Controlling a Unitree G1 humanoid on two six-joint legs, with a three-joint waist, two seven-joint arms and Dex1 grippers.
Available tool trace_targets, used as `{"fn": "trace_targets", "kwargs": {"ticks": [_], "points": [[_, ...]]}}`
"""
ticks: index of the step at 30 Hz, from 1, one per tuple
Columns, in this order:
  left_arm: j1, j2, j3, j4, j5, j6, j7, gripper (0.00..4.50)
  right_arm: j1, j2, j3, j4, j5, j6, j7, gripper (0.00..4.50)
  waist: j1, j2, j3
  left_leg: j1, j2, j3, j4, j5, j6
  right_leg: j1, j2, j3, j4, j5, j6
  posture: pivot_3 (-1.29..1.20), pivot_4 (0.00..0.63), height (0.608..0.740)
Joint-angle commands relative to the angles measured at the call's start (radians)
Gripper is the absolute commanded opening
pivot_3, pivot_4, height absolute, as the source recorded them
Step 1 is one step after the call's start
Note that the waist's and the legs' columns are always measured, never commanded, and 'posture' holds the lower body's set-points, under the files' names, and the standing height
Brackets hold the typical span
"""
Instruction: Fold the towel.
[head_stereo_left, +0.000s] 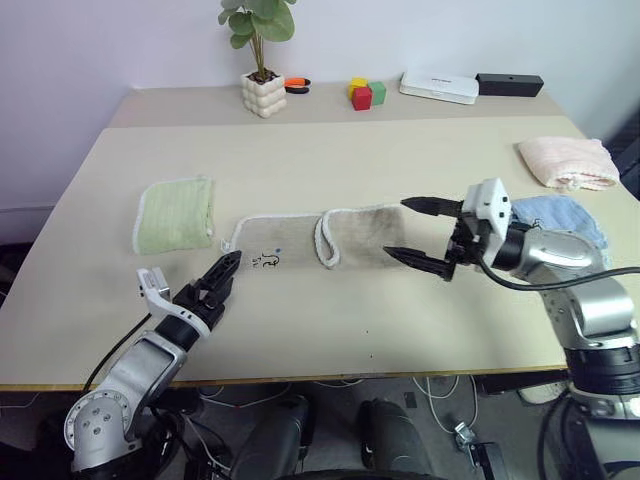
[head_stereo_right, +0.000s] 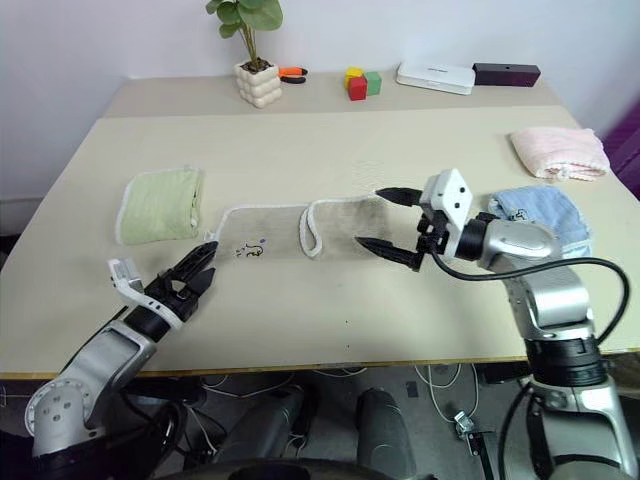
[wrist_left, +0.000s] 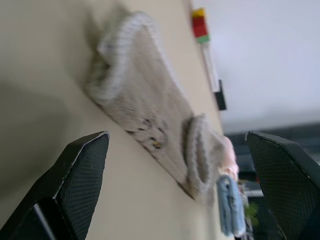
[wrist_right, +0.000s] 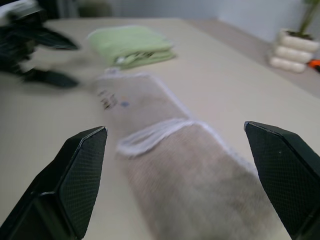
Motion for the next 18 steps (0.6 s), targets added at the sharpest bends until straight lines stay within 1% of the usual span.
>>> {"fn": "trace_targets", "kwargs": {"ticks": [1,4,5,6,10,12,17,18], "points": [[-0.022,0.009,-0.005,0.012,-0.014,-0.030,0.030,4.50,-0.011,0.002,-0.025,-0.027,0.029,0.002,-0.005,4.48,-0.001,0.000,0.000,0.000,0.000,0.000,0.000,0.000,0.000,0.000,0.000,0.000,0.000,0.000,0.000,0.00,0.150,0.740],[-0.032,0.003,-0.012,0.055,-0.108,-0.025,0.075,4.50,-0.006,0.006,-0.023,-0.034,0.029,0.005,-0.022,4.48,0.000,0.000,0.000,-0.001,0.000,0.000,0.000,0.000,0.000,-0.001,0.000,0.000,0.000,0.000,0.000,0.00,0.150,0.740],[-0.032,0.008,-0.017,0.063,-0.108,-0.021,0.079,4.50,-0.003,0.006,-0.023,-0.036,0.028,0.003,-0.025,4.48,0.000,0.000,0.000,-0.001,0.000,0.000,0.000,0.000,0.000,-0.001,0.000,0.000,0.000,0.000,0.000,0.00,0.150,0.740],[-0.033,0.011,-0.024,0.080,-0.146,-0.013,0.099,4.50,0.000,0.007,-0.024,-0.038,0.029,0.003,-0.028,4.48,0.001,0.000,0.000,-0.001,0.000,0.000,0.000,0.000,0.000,-0.001,0.000,0.000,0.000,0.000,0.000,0.00,0.150,0.740],[-0.060,0.033,-0.040,0.146,-0.184,0.005,0.114,4.50,0.008,0.006,-0.030,-0.042,0.025,0.001,-0.048,4.48,0.003,0.001,0.000,-0.001,0.000,0.000,0.000,0.000,0.000,-0.001,0.000,0.000,0.000,0.000,0.000,0.00,0.150,0.740],[-0.084,0.026,-0.037,0.181,-0.218,-0.012,0.134,4.50,0.010,0.004,-0.030,-0.044,0.025,0.003,-0.056,4.48,0.006,0.001,-0.001,0.000,0.000,0.000,0.000,0.000,0.000,0.000,0.000,0.000,0.000,0.000,0.000,0.00,0.150,0.740],[-0.135,0.046,-0.059,0.223,-0.184,-0.002,0.133,4.50,0.023,0.000,-0.033,-0.053,0.021,0.003,-0.075,4.48,0.006,0.001,-0.001,0.000,0.000,0.001,0.000,0.000,0.000,0.000,0.000,0.000,0.000,0.000,0.000,0.00,0.150,0.740],[-0.150,0.039,-0.058,0.249,-0.182,-0.012,0.146,4.25,0.026,-0.001,-0.036,-0.057,0.020,0.001,-0.082,4.50,0.007,0.001,-0.001,0.000,0.000,0.001,0.000,0.000,0.000,0.000,0.000,0.000,0.000,0.000,0.000,0.00,0.150,0.740]]}}
